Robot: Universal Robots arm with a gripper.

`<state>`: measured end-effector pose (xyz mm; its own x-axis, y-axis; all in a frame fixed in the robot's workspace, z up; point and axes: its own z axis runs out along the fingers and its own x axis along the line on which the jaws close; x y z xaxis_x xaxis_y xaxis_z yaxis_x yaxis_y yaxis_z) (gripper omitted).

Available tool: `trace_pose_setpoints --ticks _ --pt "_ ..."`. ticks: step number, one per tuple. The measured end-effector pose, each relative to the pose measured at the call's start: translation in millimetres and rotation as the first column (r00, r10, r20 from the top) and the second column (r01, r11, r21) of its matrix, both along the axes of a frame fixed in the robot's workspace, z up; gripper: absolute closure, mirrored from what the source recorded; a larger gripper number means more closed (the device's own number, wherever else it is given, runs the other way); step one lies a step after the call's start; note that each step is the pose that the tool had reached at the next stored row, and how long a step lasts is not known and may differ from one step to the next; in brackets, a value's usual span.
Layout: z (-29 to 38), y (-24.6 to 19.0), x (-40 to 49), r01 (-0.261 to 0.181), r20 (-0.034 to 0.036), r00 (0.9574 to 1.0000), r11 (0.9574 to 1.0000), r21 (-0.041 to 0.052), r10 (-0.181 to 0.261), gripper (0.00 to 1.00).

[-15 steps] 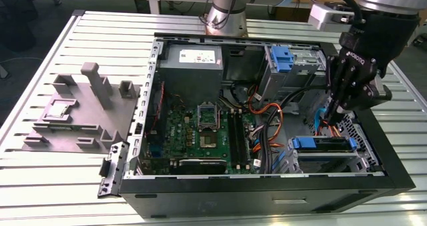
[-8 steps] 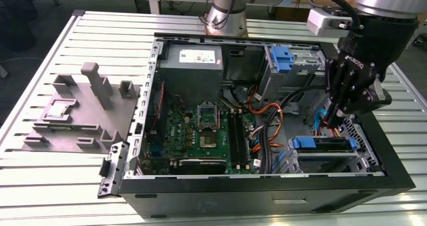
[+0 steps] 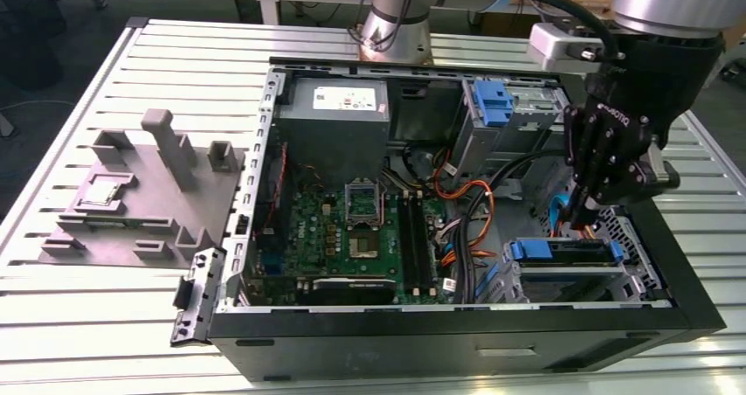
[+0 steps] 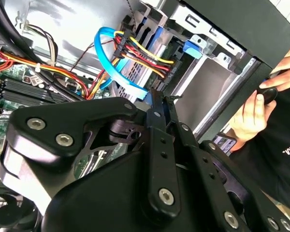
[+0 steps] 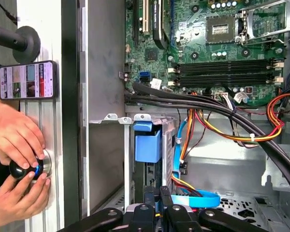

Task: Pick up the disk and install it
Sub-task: 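Insert the second disk wire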

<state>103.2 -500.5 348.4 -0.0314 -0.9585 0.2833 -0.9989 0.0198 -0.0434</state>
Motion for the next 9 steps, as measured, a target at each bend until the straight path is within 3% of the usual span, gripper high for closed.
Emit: trace_pose_setpoints --ticks 3,5,9 --pt "-0.3 -1.3 -2.0 -0.001 0.0187 0.9998 1.0 0.0033 0.001 0.84" --pt "-0.5 -2.9 -2.4 -0.001 0.0249 0.9997 0.9998 0.0199 0.001 0.84" --pt "-1.4 -8.4 -3.3 -0.001 0.0311 0.9995 0.9987 0.0513 0.0 0.84"
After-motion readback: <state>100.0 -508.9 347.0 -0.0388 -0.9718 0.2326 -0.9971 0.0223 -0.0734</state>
